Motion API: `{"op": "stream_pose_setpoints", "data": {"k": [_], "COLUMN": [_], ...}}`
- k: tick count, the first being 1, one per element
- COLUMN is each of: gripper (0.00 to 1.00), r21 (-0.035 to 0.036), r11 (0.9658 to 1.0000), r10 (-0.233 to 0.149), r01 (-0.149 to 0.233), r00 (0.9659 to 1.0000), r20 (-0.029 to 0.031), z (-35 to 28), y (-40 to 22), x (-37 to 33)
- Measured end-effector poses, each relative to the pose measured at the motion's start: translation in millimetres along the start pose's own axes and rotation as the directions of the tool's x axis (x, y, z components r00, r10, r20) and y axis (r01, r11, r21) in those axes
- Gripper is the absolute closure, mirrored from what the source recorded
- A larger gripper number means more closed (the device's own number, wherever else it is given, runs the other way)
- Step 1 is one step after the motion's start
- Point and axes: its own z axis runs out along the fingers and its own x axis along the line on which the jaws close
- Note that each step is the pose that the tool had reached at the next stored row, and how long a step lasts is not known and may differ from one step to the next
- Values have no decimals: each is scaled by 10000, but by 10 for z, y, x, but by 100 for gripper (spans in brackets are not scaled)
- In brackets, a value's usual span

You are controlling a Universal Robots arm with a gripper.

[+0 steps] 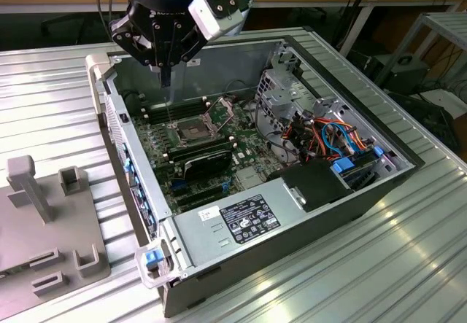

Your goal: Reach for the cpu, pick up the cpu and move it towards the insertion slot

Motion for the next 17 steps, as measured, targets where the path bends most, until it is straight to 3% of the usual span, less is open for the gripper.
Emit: {"op": "stream_pose_setpoints", "data": {"k": [17], "gripper": [89], "r21": [1], "r11": [10000], "r10": [0], "r01": [0], "r00": [10000], "r20": [1], "z": [-2], "y": [-7], "x": [90]}}
